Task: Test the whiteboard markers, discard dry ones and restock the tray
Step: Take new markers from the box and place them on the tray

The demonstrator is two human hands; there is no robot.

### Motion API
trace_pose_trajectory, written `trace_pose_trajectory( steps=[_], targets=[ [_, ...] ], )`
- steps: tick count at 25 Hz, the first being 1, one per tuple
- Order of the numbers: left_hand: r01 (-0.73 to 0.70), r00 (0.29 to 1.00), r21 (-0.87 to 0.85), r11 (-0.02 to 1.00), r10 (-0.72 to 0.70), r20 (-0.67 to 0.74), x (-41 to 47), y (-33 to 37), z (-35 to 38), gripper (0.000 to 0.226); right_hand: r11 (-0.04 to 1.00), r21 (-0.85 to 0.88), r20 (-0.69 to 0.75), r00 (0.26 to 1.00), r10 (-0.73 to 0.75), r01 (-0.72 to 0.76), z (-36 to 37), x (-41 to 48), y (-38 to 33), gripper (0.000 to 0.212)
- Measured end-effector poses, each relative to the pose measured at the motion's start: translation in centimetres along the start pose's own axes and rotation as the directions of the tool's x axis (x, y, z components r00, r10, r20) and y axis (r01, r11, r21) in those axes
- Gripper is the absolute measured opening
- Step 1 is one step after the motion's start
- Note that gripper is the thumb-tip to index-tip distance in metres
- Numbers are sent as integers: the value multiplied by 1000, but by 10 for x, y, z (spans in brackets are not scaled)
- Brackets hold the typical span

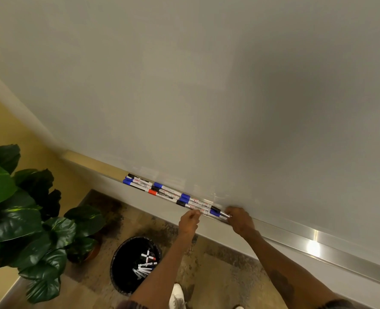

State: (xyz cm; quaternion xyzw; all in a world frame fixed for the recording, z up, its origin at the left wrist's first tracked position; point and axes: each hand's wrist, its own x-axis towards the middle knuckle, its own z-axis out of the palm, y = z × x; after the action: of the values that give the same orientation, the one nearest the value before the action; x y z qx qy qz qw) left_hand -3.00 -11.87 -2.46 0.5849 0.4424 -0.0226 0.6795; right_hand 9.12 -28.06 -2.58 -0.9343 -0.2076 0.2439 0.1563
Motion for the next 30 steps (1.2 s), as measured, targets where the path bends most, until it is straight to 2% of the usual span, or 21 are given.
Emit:
trace_pose_trajectory(
  steps=[2, 6, 11, 14, 17, 22, 30],
  targets=[
    [-92, 996, 199, 976, 91, 15, 2, -5, -1, 22, 998, -56, -27, 1000, 5, -6, 5, -3, 0, 23],
    [-141, 990, 308, 941, 136, 38, 4, -7, -5, 30, 995, -100, -45, 999, -16, 12, 16, -1, -2, 27],
    [-151, 989, 374, 915, 135, 68, 7, -9, -10, 31, 996, -71, -68, 996, -65, 60, 19, -1, -3, 27],
    [-158, 987, 409, 899, 135, 86, 9, -10, -12, 30, 989, -119, -126, 986, -107, 92, 21, -6, 2, 32],
    [-182, 982, 440, 879, 144, 119, 11, -13, -11, 29, 983, -177, -178, 980, -89, 57, 22, -8, 10, 34],
    [-198, 978, 460, 865, 144, 150, 14, -14, -15, 27, 976, -214, -178, 981, -81, 42, 19, -5, 8, 26],
    [-194, 980, 505, 841, 143, 138, 21, -7, -22, 27, 968, -238, -135, 983, -120, 85, 24, -3, 0, 33]
  ],
)
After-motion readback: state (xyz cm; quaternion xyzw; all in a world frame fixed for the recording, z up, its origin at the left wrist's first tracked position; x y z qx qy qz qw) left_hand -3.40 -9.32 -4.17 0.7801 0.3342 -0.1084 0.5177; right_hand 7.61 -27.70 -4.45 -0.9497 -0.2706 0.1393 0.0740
